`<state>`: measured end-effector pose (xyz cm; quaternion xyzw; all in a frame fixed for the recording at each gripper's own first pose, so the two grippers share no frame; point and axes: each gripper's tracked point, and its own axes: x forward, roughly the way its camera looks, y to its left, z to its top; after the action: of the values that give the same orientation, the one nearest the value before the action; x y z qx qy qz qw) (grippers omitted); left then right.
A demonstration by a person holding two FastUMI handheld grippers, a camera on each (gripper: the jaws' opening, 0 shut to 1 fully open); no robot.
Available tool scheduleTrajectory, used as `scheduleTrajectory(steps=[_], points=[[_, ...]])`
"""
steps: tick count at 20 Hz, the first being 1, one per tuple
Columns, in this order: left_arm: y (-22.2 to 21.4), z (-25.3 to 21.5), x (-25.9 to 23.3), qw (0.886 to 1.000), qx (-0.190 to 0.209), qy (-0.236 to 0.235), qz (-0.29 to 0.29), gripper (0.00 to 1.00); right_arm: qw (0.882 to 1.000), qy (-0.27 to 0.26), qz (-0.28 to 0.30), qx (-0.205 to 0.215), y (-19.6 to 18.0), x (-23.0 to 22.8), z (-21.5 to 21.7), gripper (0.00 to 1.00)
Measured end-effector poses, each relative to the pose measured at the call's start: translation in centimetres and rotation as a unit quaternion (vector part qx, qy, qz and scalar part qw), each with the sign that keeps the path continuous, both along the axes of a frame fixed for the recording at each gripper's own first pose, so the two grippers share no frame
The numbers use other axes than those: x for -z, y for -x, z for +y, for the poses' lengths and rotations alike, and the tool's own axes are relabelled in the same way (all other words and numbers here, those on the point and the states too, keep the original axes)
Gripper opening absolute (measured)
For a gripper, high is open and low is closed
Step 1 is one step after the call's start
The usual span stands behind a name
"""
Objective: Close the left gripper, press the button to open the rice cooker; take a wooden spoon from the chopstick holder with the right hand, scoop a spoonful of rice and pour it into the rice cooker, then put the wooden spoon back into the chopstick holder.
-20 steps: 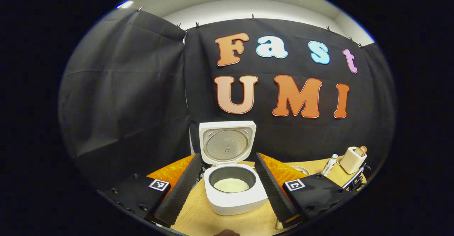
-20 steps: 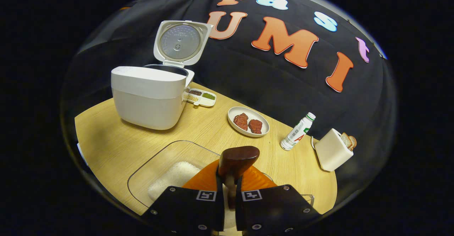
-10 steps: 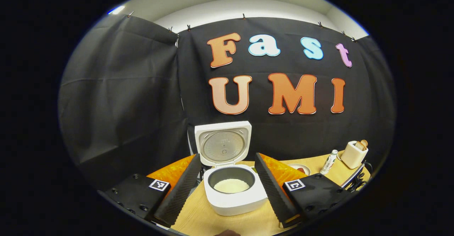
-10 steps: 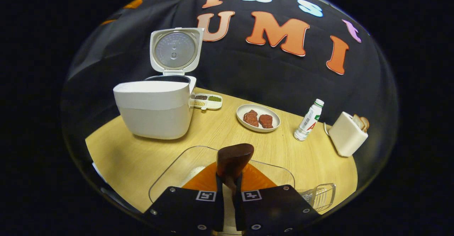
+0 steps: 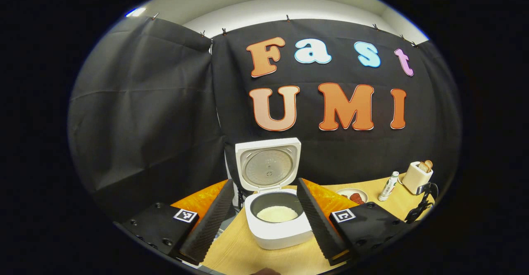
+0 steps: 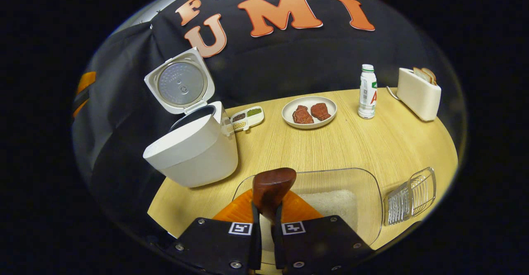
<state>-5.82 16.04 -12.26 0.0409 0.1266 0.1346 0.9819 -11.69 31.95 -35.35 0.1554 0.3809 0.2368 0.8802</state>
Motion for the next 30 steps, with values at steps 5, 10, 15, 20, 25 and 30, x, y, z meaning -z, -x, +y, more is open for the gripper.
scheduleTrajectory(steps=[5, 10, 15, 20, 25, 30], points=[[0.2, 1.2, 0.4, 1.000, -0.006, 0.000, 0.003, 1.00, 0.997, -0.046, 0.052, 0.027, -0.2, 0.4, -0.1, 0.12], [0.1, 1.2, 0.5, 1.000, 0.001, 0.000, 0.006, 1.00, 0.986, -0.108, 0.111, 0.055, 0.0, 0.7, 0.1, 0.12], [-0.4, 0.9, 1.2, 1.000, 0.005, 0.004, 0.009, 1.00, 0.964, -0.189, 0.164, 0.094, -0.7, 0.8, -1.4, 0.12], [-1.6, -0.1, 1.4, 1.000, 0.013, 0.009, 0.006, 1.00, 0.941, -0.246, 0.184, 0.138, -1.8, 0.6, -4.8, 0.12], [-2.6, -1.6, 1.3, 1.000, 0.021, 0.010, 0.002, 1.00, 0.918, -0.303, 0.187, 0.174, -3.7, -1.3, -8.6, 0.12], [-3.0, -3.0, 1.1, 1.000, 0.025, 0.013, -0.002, 1.00, 0.878, -0.382, 0.196, 0.211, -6.1, -4.4, -11.1, 0.12]])
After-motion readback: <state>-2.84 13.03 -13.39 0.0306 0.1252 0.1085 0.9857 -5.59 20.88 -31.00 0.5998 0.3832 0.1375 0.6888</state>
